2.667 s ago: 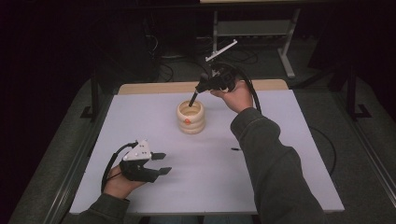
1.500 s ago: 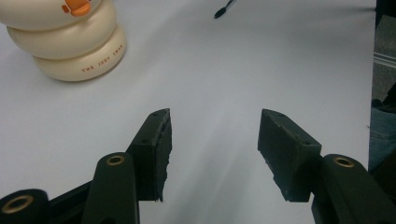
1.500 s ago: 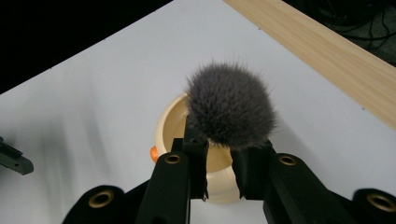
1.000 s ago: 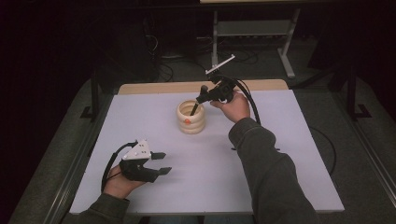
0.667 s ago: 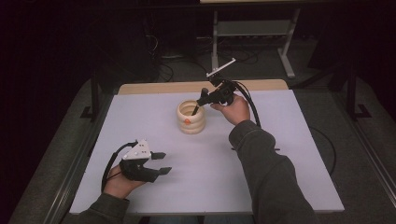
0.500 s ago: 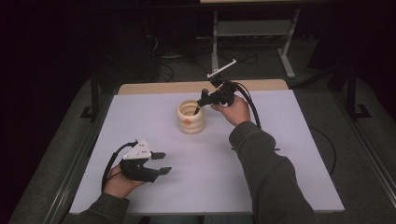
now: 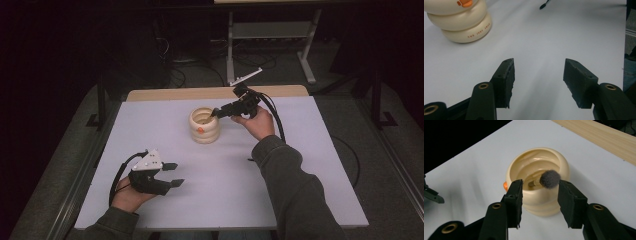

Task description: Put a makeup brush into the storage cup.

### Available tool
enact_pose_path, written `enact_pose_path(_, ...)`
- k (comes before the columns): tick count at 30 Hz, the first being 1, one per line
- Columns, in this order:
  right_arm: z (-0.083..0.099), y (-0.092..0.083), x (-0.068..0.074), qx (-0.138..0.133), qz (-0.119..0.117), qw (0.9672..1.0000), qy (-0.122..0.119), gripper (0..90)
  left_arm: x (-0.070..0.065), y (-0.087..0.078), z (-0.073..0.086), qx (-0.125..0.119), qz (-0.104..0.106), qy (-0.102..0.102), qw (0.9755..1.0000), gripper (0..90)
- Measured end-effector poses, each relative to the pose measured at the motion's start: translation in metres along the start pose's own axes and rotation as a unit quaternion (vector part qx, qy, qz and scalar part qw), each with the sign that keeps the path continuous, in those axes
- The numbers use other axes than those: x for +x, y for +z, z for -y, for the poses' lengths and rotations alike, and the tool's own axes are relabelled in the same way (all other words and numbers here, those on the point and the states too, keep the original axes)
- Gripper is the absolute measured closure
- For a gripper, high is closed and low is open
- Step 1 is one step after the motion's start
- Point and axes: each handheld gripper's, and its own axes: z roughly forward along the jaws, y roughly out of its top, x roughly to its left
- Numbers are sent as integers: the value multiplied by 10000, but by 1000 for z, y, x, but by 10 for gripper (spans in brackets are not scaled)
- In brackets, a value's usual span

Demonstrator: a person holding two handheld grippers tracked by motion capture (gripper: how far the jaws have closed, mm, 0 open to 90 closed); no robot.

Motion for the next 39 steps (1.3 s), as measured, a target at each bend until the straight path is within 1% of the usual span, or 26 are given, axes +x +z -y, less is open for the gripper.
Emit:
enact_pose_path(4,6,-7,0,-29,25,10000,-11,515,1,0,0,42,-11,37,10000,412)
enact_pose_path(6,9,-11,0,-72,39,10000,-28,507,1,0,0,37,-4,0,10000,410)
enact_pose_path(11,18,-19,0,-50,83,10000,-21,483,2,1,0,28,-4,-25,10000,398)
enact_pose_path(15,22,-26,0,-61,167,9998,-116,471,3,1,0,41,-8,-6,10000,394)
enact_pose_path(17,23,-29,1,-78,151,9998,-49,460,3,0,0,29,-10,-27,10000,390)
enact_pose_path(18,24,-30,2,-97,149,9998,-47,453,3,0,0,31,-15,-5,10000,389)
enact_pose_path(20,24,-32,3,-70,163,9998,-44,450,3,0,0,24,-28,-7,10000,385)
enact_pose_path(22,25,-33,4,-47,205,9997,-109,437,4,0,0,28,-23,-31,10000,380)
enact_pose_path(24,27,-36,6,-47,202,9997,-135,435,3,0,0,21,-14,-92,10000,379)
enact_pose_path(25,28,-37,6,-45,194,9997,-102,431,3,1,0,-3,-8,-117,9999,379)
enact_pose_path(28,33,-41,7,-45,208,9996,-190,430,3,0,0,59,-28,-63,10000,374)
enact_pose_path(32,39,-46,8,-25,234,9995,-223,426,4,-1,0,28,-38,-104,9999,365)
enact_pose_path(34,43,-48,9,-6,247,9995,-195,418,4,-1,0,39,-46,-42,10000,363)
enact_pose_path(35,45,-49,8,3,283,9993,-243,416,3,-1,0,14,-46,-71,10000,362)
enact_pose_path(37,48,-53,10,11,276,9995,-159,409,3,-1,-1,7,-41,-57,10000,361)
enact_pose_path(39,51,-57,11,-28,297,9994,-197,404,2,0,-1,-23,-12,-93,10000,359)
